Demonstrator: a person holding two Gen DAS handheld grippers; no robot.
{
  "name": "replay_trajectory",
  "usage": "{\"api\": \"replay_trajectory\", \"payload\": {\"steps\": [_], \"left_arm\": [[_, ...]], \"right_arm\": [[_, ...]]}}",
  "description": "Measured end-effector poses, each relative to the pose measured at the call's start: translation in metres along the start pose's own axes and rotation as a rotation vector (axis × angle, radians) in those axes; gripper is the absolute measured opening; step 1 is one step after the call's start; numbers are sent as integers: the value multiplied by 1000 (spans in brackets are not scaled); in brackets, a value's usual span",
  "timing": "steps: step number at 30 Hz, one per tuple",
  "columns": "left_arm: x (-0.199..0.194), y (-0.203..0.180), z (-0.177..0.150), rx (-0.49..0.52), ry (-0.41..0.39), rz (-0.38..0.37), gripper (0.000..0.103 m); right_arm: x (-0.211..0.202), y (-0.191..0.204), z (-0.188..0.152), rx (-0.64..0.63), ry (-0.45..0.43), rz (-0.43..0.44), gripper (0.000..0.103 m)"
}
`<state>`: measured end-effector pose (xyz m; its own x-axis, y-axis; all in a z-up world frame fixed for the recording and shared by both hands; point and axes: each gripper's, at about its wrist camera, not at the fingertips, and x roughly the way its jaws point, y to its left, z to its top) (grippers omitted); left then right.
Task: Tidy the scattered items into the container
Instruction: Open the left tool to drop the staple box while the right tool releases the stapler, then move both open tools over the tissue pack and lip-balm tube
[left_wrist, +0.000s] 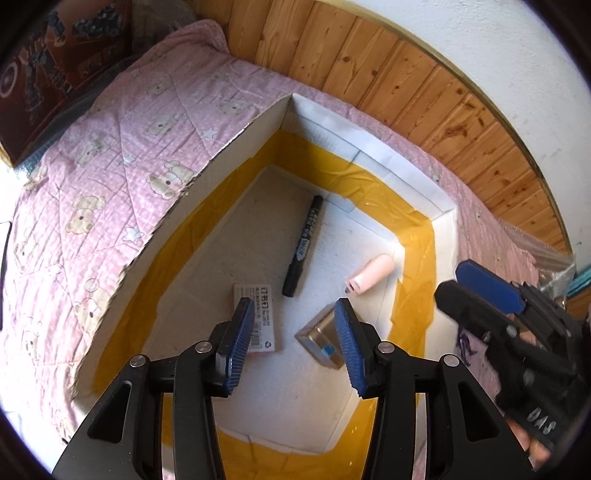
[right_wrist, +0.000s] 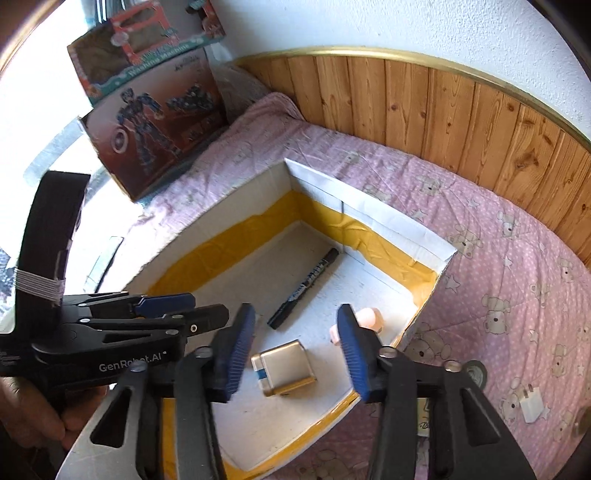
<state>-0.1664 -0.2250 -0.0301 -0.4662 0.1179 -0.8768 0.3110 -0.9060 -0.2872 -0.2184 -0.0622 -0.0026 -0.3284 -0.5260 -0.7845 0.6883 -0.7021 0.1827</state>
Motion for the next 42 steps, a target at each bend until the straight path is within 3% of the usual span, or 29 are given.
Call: {"api": "replay_trajectory", "payload": {"steps": [3,7,11,14,21,28,33,37,42], "left_arm": [[-28,-5,-14,43,-50,-9,48],[-61,-21,-32,79,-94,-74,48],[-79,-67,-52,179,-95,-168,48],[-77,-106,-66,264,-75,-189,48],[-40,-153,-83,326,12,-181,48],[24,-170,-75,293,112,-136,50],[65,-190,-67,301,152,-115,52],[90,-202,-64,324,166,-55,56],[114,-204,-57,291,195,-87,59]], "right_arm": [[-26,-5,-14,8,-48,62,38],[-63,-18,-55,8,-88,69,38],[-73,-35,-107,33,-48,13,38],[-66,-43,-143,79,11,-4,38],[-53,-54,-184,117,44,-85,44],[-22,-65,-200,135,73,-115,54],[-3,-71,-208,123,83,-148,54],[5,-71,-212,97,87,-152,54],[7,-72,-210,83,78,-157,54]]}}
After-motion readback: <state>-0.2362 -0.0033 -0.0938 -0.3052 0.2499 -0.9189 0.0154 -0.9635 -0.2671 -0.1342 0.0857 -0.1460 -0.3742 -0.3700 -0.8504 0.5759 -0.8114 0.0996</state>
